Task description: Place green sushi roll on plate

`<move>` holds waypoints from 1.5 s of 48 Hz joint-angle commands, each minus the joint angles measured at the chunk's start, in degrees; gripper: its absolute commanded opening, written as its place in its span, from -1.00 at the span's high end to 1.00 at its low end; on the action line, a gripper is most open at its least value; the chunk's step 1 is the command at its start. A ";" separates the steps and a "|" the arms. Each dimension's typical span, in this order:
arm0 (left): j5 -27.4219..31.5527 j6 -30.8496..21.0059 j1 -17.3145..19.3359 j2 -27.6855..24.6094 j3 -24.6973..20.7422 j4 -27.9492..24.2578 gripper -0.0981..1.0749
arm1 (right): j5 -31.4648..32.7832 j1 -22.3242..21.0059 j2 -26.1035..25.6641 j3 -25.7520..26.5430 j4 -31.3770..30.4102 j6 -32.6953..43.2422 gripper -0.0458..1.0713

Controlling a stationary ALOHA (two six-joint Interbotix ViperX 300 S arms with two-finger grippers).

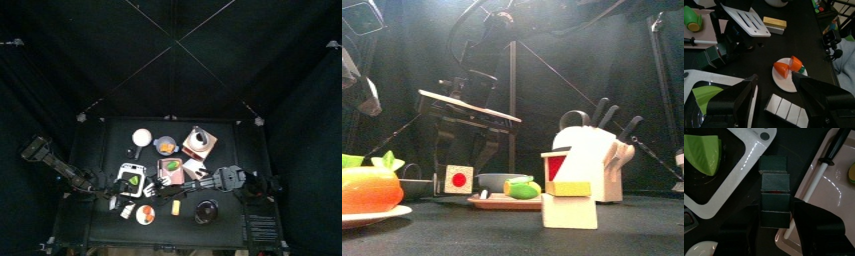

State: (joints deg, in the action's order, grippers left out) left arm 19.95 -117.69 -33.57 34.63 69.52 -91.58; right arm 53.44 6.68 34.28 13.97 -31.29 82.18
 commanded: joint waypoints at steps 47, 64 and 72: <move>0.26 -0.09 0.18 0.09 -0.26 -0.09 -0.74 | 4.48 9.23 -18.54 -26.28 -18.54 43.68 -0.27; 0.26 -0.09 0.26 0.09 0.09 -0.09 -0.74 | 3.60 8.79 -16.26 -27.60 -19.07 45.62 -0.27; 0.26 -0.09 0.35 0.09 0.09 -0.09 -0.74 | 6.50 8.79 -15.91 -27.51 -19.34 45.62 -0.31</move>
State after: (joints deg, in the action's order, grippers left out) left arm 20.04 -117.77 -33.31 34.54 70.22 -91.49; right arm 58.80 15.73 19.69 -14.33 -50.19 127.62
